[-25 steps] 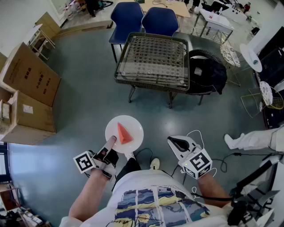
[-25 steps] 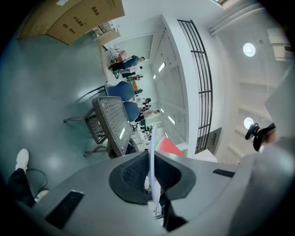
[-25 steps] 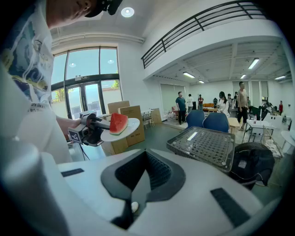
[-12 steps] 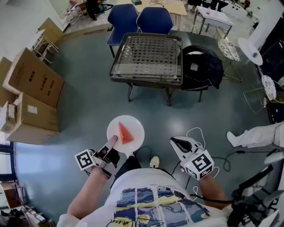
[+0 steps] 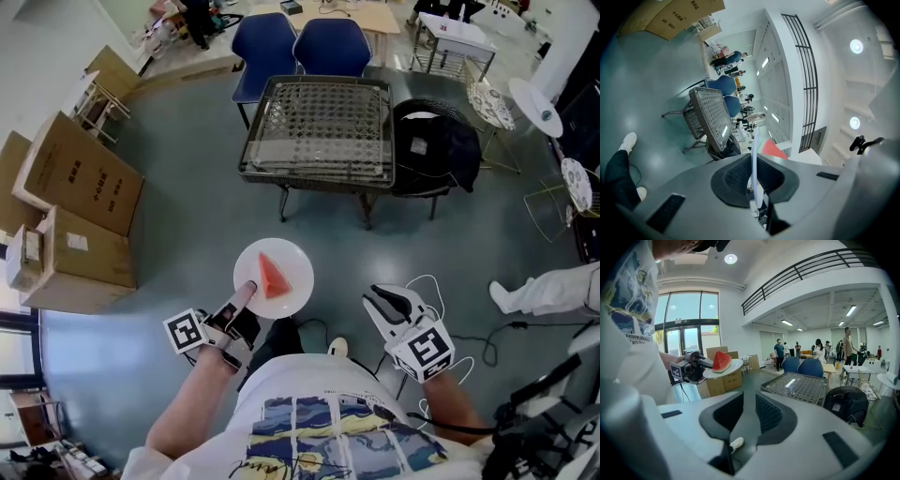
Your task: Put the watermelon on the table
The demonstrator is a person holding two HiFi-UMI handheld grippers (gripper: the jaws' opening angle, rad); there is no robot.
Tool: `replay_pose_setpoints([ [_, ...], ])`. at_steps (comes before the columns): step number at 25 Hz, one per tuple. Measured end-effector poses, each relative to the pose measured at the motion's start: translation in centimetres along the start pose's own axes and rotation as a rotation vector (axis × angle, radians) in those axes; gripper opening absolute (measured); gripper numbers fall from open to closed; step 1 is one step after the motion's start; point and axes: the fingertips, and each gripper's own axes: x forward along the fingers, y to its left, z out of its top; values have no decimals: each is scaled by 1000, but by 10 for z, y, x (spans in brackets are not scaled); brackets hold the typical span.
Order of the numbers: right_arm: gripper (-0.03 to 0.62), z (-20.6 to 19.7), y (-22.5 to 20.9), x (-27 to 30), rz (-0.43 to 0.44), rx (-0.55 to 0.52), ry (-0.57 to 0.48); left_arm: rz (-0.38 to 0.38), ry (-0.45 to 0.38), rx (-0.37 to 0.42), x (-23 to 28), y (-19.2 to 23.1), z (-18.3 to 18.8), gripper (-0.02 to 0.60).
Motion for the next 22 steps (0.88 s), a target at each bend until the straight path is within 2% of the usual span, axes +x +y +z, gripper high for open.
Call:
replay_pose_setpoints([
  [4, 69, 21, -10, 33, -29, -6, 14, -23, 24, -7, 19, 5, 41, 25],
  [10, 69, 64, -32, 106, -100, -21, 33, -54, 85, 10, 56, 13, 122, 25],
  [17, 67, 115, -52, 194, -163, 32, 9, -65, 169, 17, 95, 26, 212, 26],
  [22, 67, 132, -73, 229, -191, 41, 34, -77, 202, 24, 129, 32, 255, 25],
])
